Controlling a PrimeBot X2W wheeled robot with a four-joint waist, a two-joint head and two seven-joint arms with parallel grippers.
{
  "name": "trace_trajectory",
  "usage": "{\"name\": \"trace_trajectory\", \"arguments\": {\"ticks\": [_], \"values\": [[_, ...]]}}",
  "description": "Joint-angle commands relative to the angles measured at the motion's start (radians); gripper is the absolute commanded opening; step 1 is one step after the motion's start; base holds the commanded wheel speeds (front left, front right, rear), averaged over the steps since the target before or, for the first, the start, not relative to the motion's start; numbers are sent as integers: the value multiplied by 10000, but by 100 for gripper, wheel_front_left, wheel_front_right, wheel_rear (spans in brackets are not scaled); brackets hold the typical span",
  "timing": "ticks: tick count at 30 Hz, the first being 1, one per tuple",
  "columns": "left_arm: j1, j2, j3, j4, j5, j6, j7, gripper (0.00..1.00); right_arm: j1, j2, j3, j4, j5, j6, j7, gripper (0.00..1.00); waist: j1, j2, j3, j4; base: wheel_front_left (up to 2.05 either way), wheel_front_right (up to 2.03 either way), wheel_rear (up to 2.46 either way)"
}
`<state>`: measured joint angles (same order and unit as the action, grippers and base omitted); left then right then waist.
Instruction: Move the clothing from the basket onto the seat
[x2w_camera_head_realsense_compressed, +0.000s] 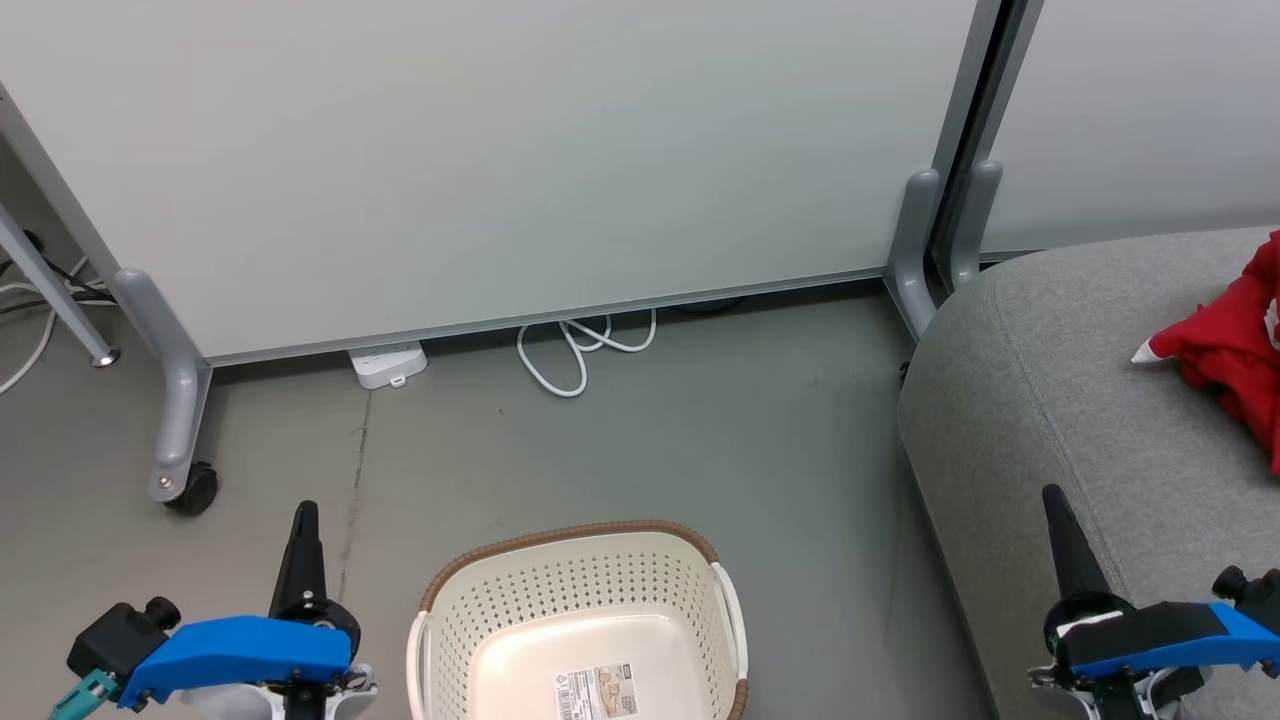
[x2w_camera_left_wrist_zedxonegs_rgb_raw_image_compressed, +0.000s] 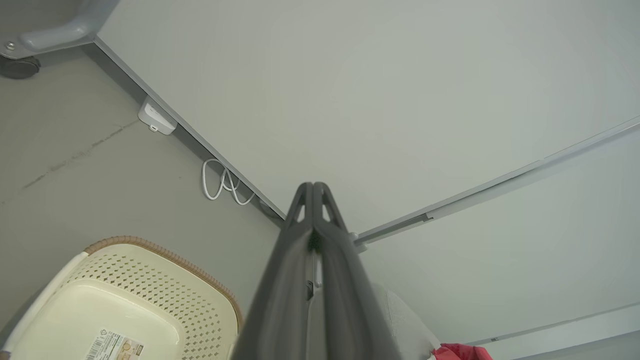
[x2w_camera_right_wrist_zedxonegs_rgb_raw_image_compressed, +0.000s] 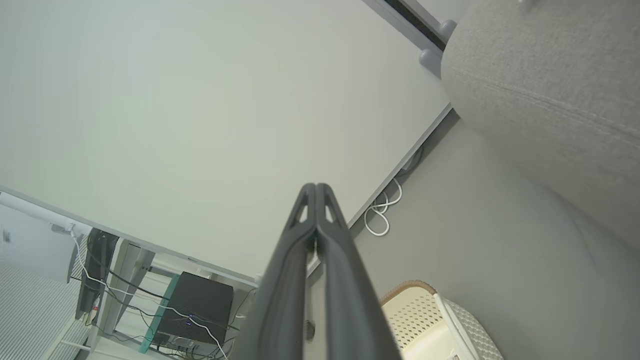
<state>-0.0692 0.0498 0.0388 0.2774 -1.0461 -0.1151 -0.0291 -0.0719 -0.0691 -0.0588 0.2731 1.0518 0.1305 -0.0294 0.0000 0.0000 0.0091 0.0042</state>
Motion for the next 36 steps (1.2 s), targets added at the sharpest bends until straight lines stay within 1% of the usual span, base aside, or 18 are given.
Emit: {"name": "trace_trajectory", "arguments": {"ticks": [1, 19, 36], "values": [[-283, 9, 75, -143, -273, -69, 57, 0, -241, 10, -49, -138, 285, 3, 59, 0, 0, 0, -1, -1, 0, 0, 0], [-338, 9, 321, -214, -2084, -111, 531, 0, -322, 76, -227, -199, 2073, 3, 541, 0, 0, 0, -17, -12, 0, 0, 0], [-393, 8, 493, -264, -3464, -131, 895, 0, -359, 125, -361, -242, 3446, 3, 893, 0, 0, 0, -32, -22, 0, 0, 0]]}}
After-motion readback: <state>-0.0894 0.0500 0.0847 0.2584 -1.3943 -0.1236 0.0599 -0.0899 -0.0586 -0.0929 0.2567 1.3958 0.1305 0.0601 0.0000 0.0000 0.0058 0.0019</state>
